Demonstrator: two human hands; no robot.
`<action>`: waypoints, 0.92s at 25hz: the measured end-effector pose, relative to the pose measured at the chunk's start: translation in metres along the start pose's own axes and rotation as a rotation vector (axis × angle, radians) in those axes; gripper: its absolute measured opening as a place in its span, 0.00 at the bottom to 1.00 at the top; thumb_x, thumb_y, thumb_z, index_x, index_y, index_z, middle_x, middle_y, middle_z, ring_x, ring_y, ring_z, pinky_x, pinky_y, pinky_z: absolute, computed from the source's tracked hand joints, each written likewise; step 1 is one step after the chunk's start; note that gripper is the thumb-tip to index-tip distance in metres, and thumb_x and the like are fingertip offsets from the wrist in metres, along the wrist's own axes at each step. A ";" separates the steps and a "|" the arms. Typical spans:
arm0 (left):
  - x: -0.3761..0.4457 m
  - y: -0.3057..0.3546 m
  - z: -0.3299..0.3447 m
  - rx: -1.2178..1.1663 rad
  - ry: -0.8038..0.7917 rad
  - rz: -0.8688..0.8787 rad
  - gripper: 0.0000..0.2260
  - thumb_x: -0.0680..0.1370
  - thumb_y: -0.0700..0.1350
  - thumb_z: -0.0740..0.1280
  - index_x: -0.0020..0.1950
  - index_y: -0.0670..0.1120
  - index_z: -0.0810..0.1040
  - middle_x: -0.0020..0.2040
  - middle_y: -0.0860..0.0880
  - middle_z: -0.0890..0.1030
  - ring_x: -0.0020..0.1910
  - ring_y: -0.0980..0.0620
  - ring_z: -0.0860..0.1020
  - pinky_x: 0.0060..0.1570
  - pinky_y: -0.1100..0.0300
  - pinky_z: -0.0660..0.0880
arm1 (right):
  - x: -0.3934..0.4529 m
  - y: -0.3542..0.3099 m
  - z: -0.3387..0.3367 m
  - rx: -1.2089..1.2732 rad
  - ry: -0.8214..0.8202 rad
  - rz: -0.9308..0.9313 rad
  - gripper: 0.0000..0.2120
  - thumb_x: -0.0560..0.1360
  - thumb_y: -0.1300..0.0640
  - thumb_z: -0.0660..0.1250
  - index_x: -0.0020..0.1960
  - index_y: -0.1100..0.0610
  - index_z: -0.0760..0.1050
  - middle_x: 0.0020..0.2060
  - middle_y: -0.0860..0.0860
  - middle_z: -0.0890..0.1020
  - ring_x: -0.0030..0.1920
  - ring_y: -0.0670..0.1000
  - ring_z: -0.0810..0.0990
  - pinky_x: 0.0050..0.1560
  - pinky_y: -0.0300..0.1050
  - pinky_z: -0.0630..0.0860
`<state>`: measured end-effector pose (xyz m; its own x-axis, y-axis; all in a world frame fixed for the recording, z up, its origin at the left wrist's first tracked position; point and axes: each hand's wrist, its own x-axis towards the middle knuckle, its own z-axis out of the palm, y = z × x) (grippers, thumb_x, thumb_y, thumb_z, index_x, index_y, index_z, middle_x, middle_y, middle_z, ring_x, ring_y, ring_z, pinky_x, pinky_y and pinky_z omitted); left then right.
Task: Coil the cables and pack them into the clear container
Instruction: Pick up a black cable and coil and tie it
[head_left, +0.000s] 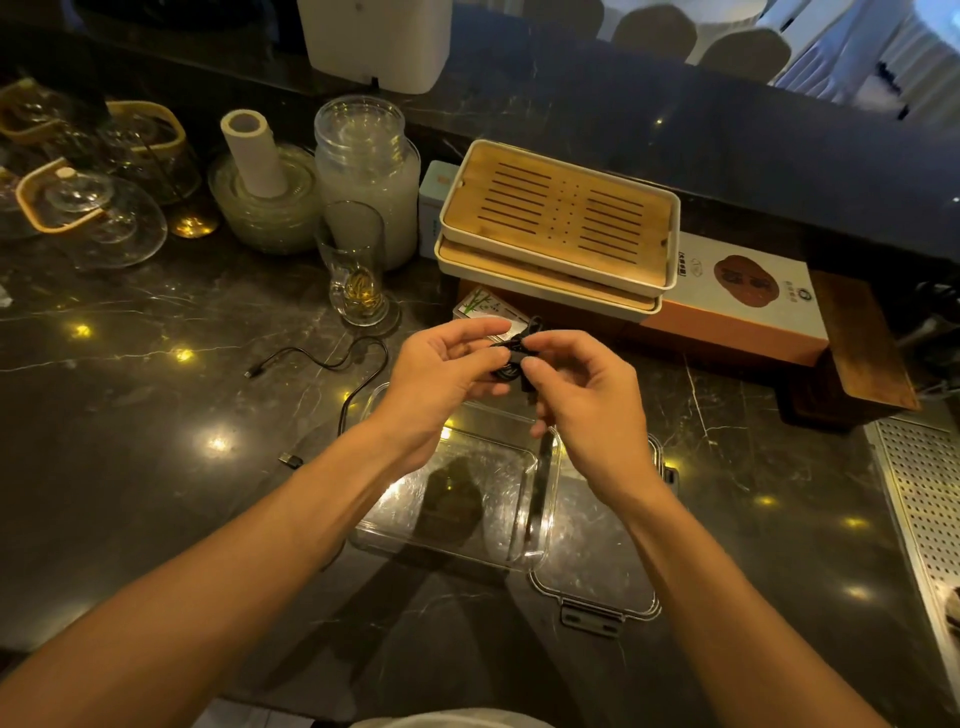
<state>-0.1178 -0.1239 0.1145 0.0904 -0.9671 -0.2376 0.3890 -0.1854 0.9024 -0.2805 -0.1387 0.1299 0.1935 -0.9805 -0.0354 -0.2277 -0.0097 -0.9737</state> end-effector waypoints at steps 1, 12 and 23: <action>0.000 0.000 0.000 -0.010 -0.007 -0.004 0.14 0.78 0.32 0.69 0.63 0.40 0.81 0.49 0.45 0.85 0.45 0.51 0.84 0.41 0.64 0.83 | 0.000 -0.002 -0.001 0.060 0.006 0.045 0.05 0.81 0.62 0.70 0.55 0.58 0.81 0.35 0.50 0.82 0.30 0.48 0.78 0.30 0.49 0.81; -0.003 -0.005 -0.001 0.203 0.028 0.137 0.15 0.77 0.31 0.71 0.62 0.43 0.81 0.43 0.53 0.83 0.40 0.55 0.83 0.35 0.61 0.82 | -0.006 -0.005 0.003 -0.042 -0.012 0.057 0.04 0.82 0.59 0.69 0.52 0.59 0.76 0.33 0.58 0.79 0.27 0.51 0.78 0.29 0.44 0.81; -0.018 -0.010 0.011 0.507 0.126 0.378 0.13 0.77 0.38 0.73 0.59 0.47 0.77 0.50 0.51 0.82 0.45 0.54 0.85 0.46 0.60 0.83 | 0.002 -0.002 0.009 -0.228 0.113 0.040 0.06 0.79 0.54 0.73 0.48 0.54 0.77 0.36 0.53 0.82 0.30 0.53 0.82 0.30 0.52 0.81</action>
<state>-0.1334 -0.1064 0.1133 0.2553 -0.9597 0.1178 -0.1696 0.0755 0.9826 -0.2710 -0.1384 0.1298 0.0748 -0.9966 -0.0354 -0.4445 -0.0016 -0.8958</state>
